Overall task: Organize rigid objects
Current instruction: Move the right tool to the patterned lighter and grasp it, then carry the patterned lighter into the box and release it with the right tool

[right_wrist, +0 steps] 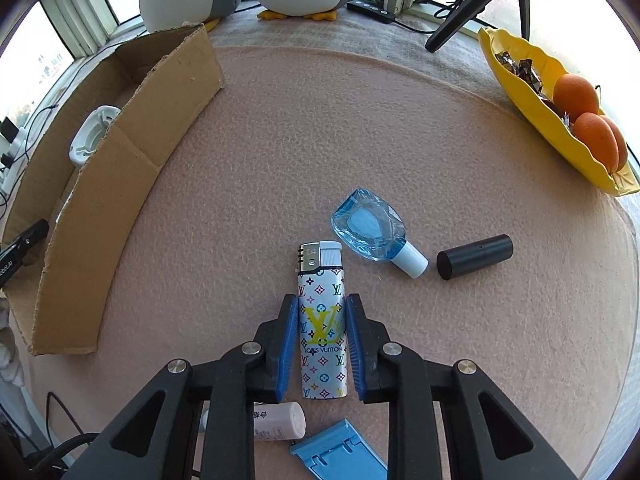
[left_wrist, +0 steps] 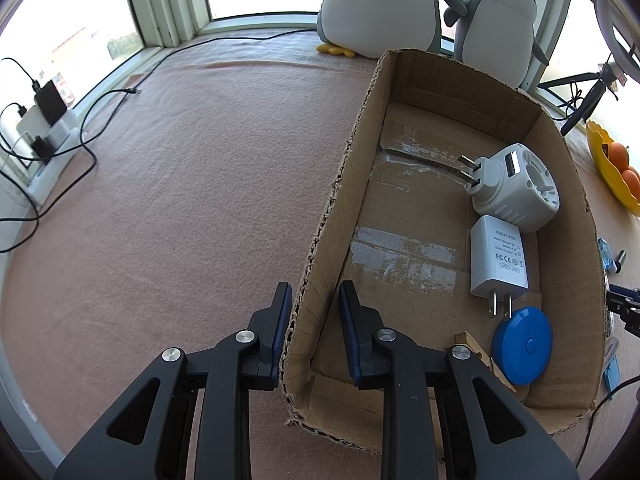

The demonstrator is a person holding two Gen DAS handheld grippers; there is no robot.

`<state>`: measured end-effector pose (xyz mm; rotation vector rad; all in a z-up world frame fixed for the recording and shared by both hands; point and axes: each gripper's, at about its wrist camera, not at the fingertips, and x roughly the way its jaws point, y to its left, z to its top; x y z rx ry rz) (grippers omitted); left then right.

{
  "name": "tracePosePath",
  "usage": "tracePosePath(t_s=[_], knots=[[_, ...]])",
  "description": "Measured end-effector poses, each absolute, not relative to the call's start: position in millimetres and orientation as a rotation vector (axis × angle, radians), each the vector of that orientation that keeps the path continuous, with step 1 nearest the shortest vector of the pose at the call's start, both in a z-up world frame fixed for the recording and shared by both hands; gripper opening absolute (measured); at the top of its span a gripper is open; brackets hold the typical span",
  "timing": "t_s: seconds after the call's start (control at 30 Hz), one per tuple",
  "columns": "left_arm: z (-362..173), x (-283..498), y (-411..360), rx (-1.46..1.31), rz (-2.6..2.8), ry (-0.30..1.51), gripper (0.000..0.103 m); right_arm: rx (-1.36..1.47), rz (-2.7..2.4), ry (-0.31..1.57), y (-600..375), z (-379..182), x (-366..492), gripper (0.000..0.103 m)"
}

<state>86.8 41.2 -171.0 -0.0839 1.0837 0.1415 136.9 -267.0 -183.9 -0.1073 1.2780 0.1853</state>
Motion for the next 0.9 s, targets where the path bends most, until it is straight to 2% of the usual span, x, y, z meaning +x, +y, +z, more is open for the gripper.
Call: tracePosePath(t_s=[0.6,0.9], knots=[[-170.9,86.8,41.4,-0.085,0.141,1.083,0.023,-0.076,0.14,1.158,-273.5,-147.4,118.3,0.021],[-170.9,87.0,41.1,-0.085,0.141,1.084,0.023,-0.088,0.243,1.082,-230.7,-112.1,115.3,0.021]])
